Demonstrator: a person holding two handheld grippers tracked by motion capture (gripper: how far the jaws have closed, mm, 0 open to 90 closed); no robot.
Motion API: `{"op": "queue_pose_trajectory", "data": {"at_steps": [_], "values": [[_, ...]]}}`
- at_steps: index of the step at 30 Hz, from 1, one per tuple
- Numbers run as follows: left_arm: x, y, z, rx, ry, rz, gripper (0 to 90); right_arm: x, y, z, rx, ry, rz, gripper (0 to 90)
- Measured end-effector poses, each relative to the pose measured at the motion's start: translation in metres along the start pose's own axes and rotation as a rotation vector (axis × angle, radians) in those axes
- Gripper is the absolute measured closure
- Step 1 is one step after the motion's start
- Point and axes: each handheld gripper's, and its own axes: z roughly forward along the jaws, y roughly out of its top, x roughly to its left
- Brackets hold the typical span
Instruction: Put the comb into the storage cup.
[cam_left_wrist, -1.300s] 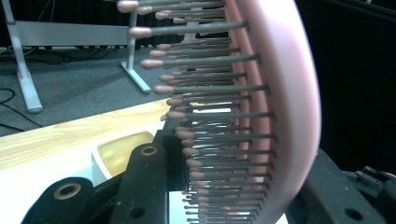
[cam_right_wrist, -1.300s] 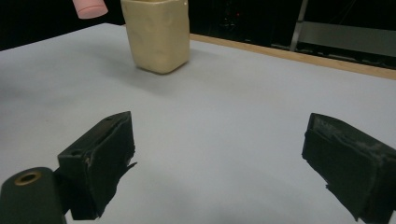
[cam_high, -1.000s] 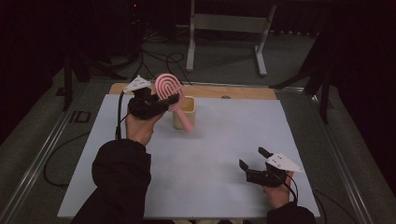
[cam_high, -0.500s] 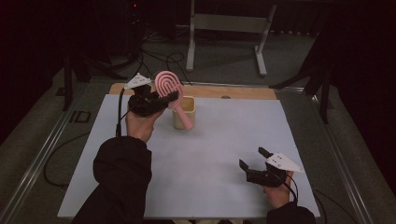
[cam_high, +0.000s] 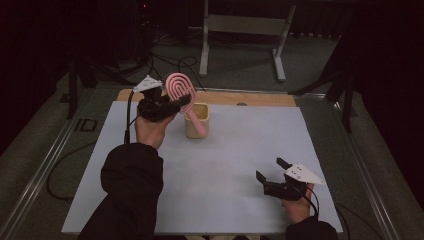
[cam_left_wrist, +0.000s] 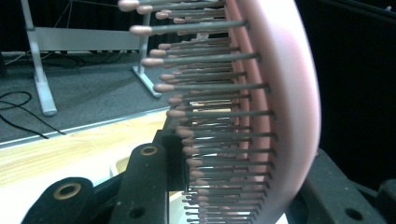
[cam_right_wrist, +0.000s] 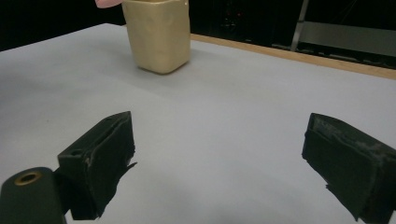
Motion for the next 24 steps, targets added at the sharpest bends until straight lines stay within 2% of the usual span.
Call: {"op": "queue_pose_trajectory", "data": {"at_steps": [24], "values": [[0.0063,0.0088,0.0066,-0.005,0.035,-0.009,64.1,-0.0001,-0.0003,0.0007,0.001,0.002,0.002,8.9]]}}
